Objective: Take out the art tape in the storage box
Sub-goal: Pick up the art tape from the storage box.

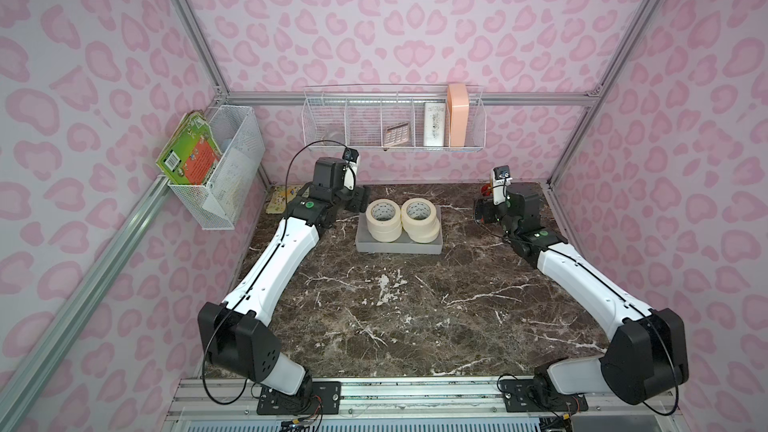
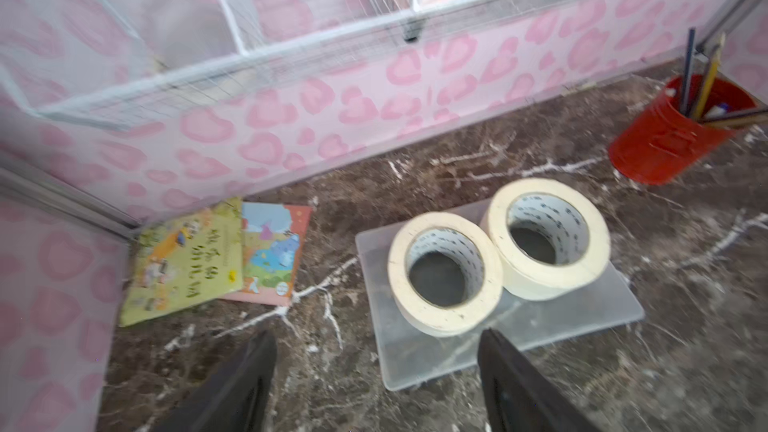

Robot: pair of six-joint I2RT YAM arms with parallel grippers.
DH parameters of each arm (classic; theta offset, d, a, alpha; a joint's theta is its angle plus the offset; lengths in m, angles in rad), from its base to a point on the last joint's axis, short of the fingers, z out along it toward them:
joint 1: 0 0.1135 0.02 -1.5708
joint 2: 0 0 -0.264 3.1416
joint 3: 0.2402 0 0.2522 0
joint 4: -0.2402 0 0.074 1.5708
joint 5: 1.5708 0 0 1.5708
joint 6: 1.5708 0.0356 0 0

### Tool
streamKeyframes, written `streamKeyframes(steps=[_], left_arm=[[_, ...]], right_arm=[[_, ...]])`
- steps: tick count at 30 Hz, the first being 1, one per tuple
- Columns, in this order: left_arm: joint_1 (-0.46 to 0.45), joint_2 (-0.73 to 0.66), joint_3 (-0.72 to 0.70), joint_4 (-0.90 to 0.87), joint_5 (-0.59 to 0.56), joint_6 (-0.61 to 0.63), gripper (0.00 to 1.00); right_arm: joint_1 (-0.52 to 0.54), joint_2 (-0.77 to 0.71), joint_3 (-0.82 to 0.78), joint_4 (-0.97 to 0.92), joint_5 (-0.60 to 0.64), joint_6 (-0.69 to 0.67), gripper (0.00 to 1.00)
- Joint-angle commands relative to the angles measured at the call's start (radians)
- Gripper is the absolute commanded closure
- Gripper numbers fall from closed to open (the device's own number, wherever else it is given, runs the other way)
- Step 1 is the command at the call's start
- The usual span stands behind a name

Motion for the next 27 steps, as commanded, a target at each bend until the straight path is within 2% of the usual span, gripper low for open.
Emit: streamKeyframes(steps=[1,6,13,27], left_arm=[[-0.001,0.078,0.052,-0.17,0.097,-0.048,0.24],[-0.002,0.213,0.15,-0.21,0.145,-0.072,0.33],[-0.002,0.37,0.239,-0.199,0.141,-0.101,0.4],[0.001,0.524,0.31,-0.141,-0.014,-0.109,0.46]], right_arm=[[0.011,0.014,0.06,-0.212,-0.047,0.042,0.03],[0.014,0.02,0.083,-0.25,-0.073,0.052,0.07],[0.014,0.013,0.039,-0.241,-0.069,0.075,0.11],[-0.014,-0.036,-0.03,-0.24,-0.036,0.09,0.13]])
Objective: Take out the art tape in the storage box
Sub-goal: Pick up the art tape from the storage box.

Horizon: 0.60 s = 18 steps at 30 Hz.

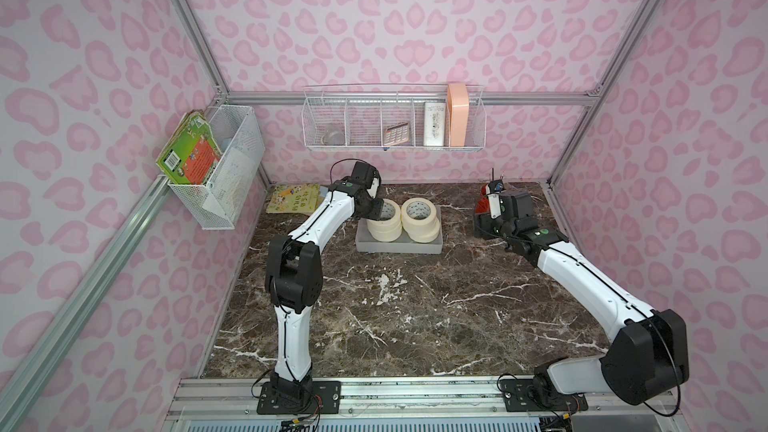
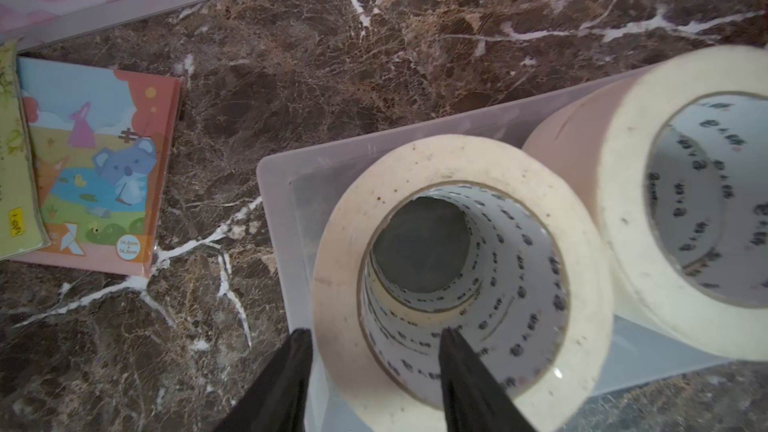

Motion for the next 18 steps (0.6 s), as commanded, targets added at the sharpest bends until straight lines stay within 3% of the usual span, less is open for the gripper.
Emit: streamKeyframes(steps=[1,8,13,18], left_arm=[[0.001,0.031,0.024,0.02,-0.04,-0.008,0.46],[0.001,0.073,0.053,0.027,-0.031,-0.024,0.6],[0.0,0.081,0.053,0.028,-0.034,-0.023,0.85],[-0.001,0.03,0.054,0.015,-0.059,-0.01,0.99]], right_arm=[[-0.009,-0.017,-0.013,0.005,0.015,0.006,0.13],[-0.021,-0.035,-0.027,0.004,0.026,0.009,0.16],[-0.02,-0.048,-0.029,0.004,0.017,0.003,0.21],[0.026,-0.055,0.012,-0.005,0.008,-0.003,0.24]])
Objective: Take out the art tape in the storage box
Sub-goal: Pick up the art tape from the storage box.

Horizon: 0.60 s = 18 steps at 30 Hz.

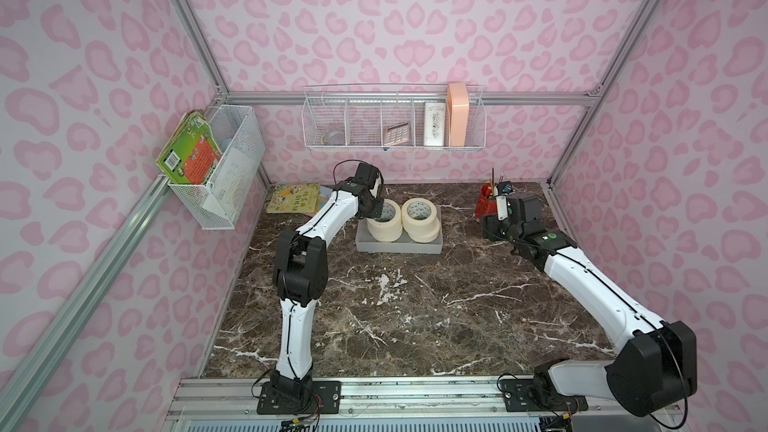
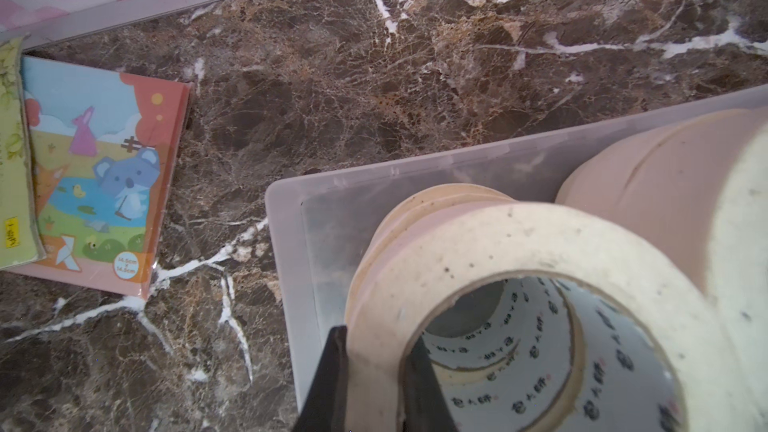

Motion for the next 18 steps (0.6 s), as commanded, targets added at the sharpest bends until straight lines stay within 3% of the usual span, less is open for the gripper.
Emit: streamKeyframes(steps=[1,5,9,13,18], left_arm=[[-0.002,-0.051,0.006,-0.013,-0.017,0.021,1.0],[-0.021,-0.146,0.003,-0.03,-0.081,0.055,1.0],[-0.069,-0.234,-0.028,-0.036,-0.165,0.092,1.0],[-0.134,-0.276,-0.091,-0.026,-0.231,0.101,1.0],[-0.207,-0.292,-0.138,-0.006,-0.226,0.066,1.0]], right_arm=[[0.054,0.003,0.046,0.006,-0.013,-0.008,0.24],[0.169,0.056,0.128,0.008,-0.011,0.001,0.26],[0.245,0.12,0.199,0.052,-0.089,0.035,0.28],[0.274,0.171,0.249,0.117,-0.207,0.084,0.3],[0.277,0.228,0.319,0.159,-0.286,0.139,0.31]])
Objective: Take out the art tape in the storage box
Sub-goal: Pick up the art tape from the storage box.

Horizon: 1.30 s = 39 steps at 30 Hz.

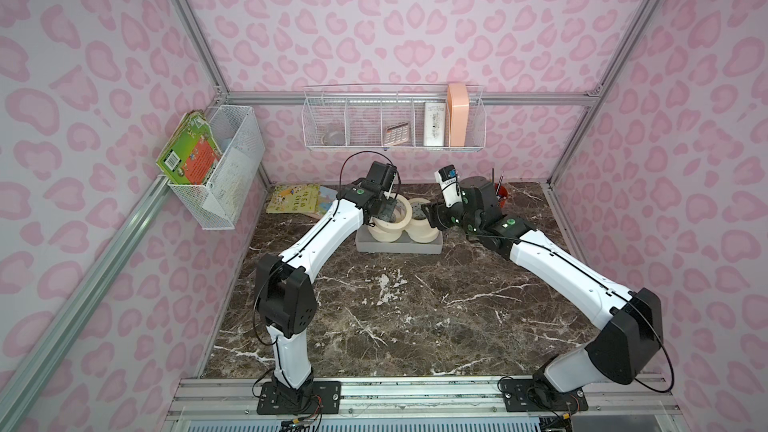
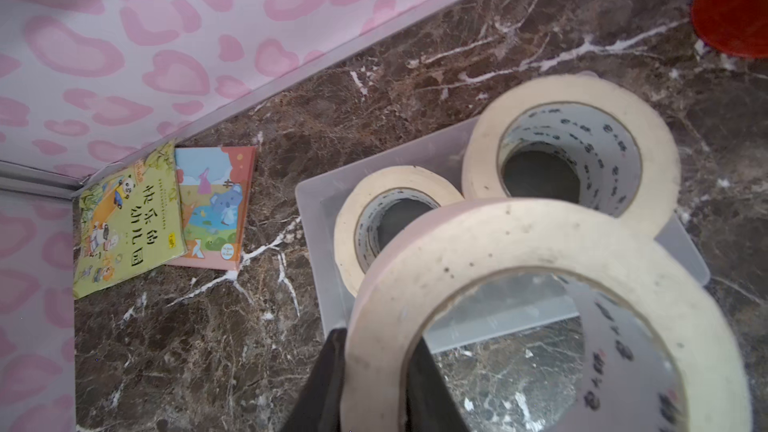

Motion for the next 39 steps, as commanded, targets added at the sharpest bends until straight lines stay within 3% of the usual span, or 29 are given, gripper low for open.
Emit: streamKeyframes(steps=[1,9,23,32,35,39], left_arm=[[-0.03,-0.02,-0.01,0.024,-0.018,-0.02,1.0],[-0.066,-0.056,-0.013,0.035,-0.016,-0.044,1.0],[-0.109,-0.042,-0.008,0.098,-0.055,-0.029,1.0],[-0.111,-0.064,-0.021,0.116,-0.063,-0.021,1.0],[-0.113,-0.074,-0.031,0.135,-0.049,-0.027,1.0],[-0.113,-0.091,-0.051,0.177,-0.014,-0.029,0.98]], right_arm=[[0.001,0.029,0.036,0.049,-0.069,0.05,0.31],[-0.028,0.099,0.055,0.018,-0.102,0.089,0.32],[-0.054,0.179,0.078,0.005,-0.208,0.131,0.44],[-0.07,0.21,0.101,-0.046,-0.175,0.129,0.82],[-0.074,0.217,0.112,-0.063,-0.172,0.122,1.0],[-0.079,0.201,0.119,-0.085,-0.149,0.104,1.0]])
